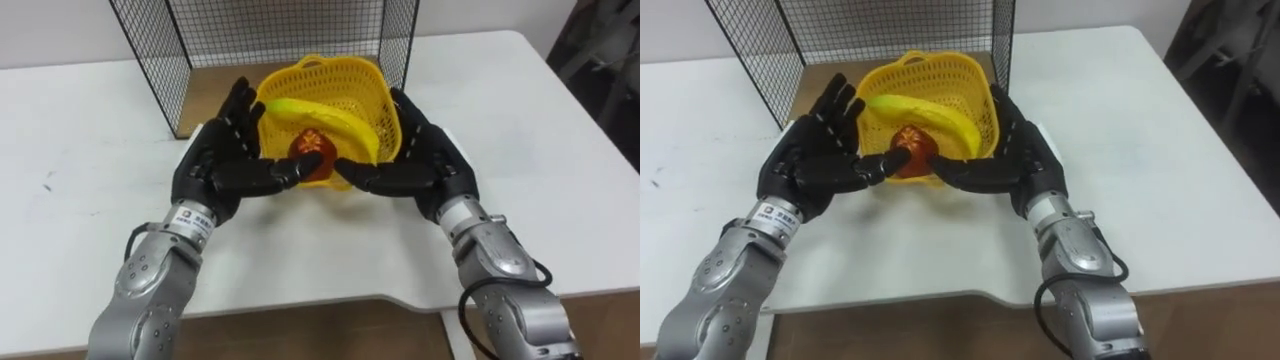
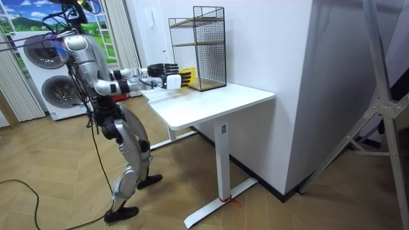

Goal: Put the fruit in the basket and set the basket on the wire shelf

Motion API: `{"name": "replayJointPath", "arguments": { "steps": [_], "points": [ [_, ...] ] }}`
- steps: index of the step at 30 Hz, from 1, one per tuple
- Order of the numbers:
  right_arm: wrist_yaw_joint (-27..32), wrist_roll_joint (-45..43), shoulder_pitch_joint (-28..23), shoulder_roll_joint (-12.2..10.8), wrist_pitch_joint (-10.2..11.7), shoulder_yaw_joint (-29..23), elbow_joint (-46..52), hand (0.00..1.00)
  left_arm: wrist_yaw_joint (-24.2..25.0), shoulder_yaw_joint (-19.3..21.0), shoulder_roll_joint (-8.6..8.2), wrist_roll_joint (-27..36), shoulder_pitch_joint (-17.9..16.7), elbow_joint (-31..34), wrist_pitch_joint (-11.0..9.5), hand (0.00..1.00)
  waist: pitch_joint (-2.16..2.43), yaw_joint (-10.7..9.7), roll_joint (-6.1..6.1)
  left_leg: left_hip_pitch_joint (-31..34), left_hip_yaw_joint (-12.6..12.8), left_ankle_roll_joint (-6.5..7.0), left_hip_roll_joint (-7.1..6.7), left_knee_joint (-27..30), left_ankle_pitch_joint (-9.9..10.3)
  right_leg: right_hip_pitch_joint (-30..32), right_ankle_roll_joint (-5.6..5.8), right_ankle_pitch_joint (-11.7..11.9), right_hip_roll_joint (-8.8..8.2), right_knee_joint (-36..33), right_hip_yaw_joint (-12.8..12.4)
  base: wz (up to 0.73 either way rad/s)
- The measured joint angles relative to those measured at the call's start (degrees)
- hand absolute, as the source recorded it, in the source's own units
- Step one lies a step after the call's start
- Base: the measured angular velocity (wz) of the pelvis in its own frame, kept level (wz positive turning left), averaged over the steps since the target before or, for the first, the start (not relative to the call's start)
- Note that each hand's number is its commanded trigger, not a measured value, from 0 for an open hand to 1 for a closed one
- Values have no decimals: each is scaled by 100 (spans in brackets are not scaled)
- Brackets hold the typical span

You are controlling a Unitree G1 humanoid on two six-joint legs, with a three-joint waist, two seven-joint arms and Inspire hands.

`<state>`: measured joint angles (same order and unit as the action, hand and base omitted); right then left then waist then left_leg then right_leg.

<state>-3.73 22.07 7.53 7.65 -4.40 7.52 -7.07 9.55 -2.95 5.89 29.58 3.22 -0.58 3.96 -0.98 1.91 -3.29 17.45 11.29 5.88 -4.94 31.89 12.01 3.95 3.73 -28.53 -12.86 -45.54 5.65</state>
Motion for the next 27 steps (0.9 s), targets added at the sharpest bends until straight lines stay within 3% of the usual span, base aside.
{"name": "replayJointPath", "arguments": {
  "steps": [1,2,3,5,7,8,9,11,13,14,17,19,27],
  "points": [
    [-1,-10,0,-26,24,9,2,0,-4,6,-1,15,0,1,-41,0,-20,-11,-89,-113,91,60,-90,11,98,144,70,142,-136,-515,-16,21],
    [-3,-8,0,-30,81,3,1,0,-24,-17,-10,8,4,22,-61,0,-12,-54,-73,-126,104,114,-91,148,233,321,54,395,-205,-922,-6,23],
    [-2,-19,0,-36,94,-1,1,0,-34,-43,-5,8,6,30,-74,0,-11,-47,-64,-139,111,130,-77,200,299,389,30,545,-204,-1091,-26,21],
    [-3,-60,3,-31,137,3,0,0,-168,-164,-2,-11,7,33,-114,0,-11,-21,-50,-324,66,186,-60,111,414,522,42,1086,-174,-1402,-23,-4],
    [-28,-93,4,-44,194,24,0,0,-287,-166,-15,-41,14,40,-162,0,-13,17,16,-435,-46,198,-33,-8,453,626,31,1005,-47,-1412,-33,-15],
    [-68,-114,16,-33,222,26,-5,0,-307,-136,9,-29,31,40,-177,0,-27,30,102,-495,-55,202,28,-79,457,819,-7,798,80,-1311,-20,-17],
    [-80,-113,12,-18,227,44,-37,0,-315,-136,14,-16,42,40,-197,0,-18,25,151,-574,-64,201,58,-172,453,986,-33,645,180,-1051,13,-15],
    [-73,-110,7,-10,227,46,-99,0,-315,-174,37,-9,56,39,-240,0,-23,16,163,-721,-64,200,50,-245,454,1104,-39,594,256,-253,87,-2],
    [-50,-115,-6,6,227,79,-134,0,-305,-181,43,-10,57,37,-257,0,-27,16,164,-886,-52,167,19,-335,484,1087,-86,810,326,705,60,3],
    [-10,-114,-50,18,229,113,-140,0,-308,-174,2,-9,58,6,-265,0,-16,6,223,-963,-111,123,67,-378,505,1042,-215,1099,425,848,53,-4],
    [-8,-98,-78,24,229,144,-153,0,-298,-145,59,-14,68,7,-263,0,-6,33,244,-1025,-216,-14,252,-553,476,803,-350,1284,643,1312,164,-3],
    [-12,-96,-76,16,228,138,-149,0,-286,-147,68,-4,68,8,-241,0,-2,10,231,-1002,-268,-67,325,-595,456,747,-396,1349,719,1477,239,7],
    [-6,-96,2,-2,186,19,-108,0,-253,-139,-1,-2,89,73,-172,0,32,17,174,-1033,-368,-162,361,-815,388,684,-445,1382,822,1702,258,3]
  ]
}}
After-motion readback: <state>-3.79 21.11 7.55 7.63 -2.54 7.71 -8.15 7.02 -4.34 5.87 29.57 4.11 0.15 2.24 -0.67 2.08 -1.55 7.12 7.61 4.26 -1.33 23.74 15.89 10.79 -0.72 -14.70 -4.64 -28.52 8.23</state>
